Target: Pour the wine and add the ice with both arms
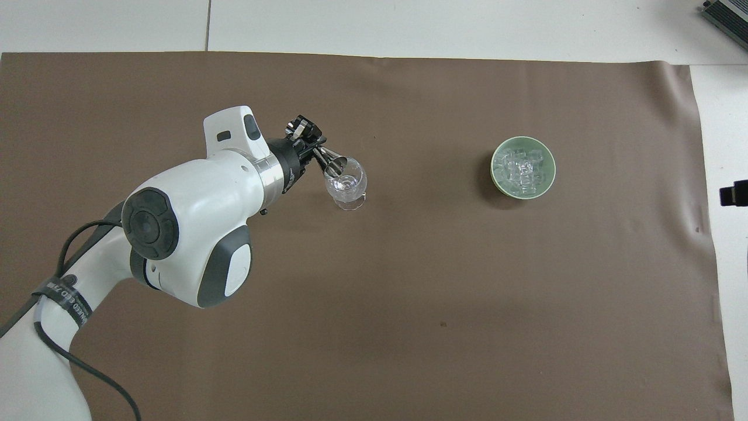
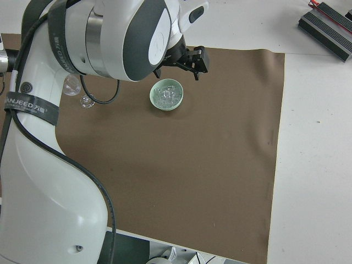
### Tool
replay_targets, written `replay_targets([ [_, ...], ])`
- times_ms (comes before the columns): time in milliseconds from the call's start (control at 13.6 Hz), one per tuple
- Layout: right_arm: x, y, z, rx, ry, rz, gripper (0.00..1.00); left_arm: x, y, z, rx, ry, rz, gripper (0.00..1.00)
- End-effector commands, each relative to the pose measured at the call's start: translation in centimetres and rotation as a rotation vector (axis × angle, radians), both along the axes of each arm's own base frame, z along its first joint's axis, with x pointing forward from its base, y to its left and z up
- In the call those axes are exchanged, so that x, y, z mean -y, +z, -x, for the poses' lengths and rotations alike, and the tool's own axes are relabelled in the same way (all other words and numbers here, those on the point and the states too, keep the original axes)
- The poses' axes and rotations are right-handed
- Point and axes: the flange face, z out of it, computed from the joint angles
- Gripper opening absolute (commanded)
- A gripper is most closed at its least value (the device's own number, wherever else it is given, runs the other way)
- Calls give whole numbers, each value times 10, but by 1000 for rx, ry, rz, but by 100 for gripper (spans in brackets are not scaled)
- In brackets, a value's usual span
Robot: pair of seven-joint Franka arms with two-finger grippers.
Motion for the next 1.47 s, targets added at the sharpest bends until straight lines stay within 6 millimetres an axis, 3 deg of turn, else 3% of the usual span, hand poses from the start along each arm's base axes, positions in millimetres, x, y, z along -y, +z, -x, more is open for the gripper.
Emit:
replay_targets([
  [0,0,0,4,-4,14,-19,100,1,14,-8,5,-9,-27,0],
  [1399,0,0,4,-4,14,-19,100,3,8,-4,37,-60,-116,0],
])
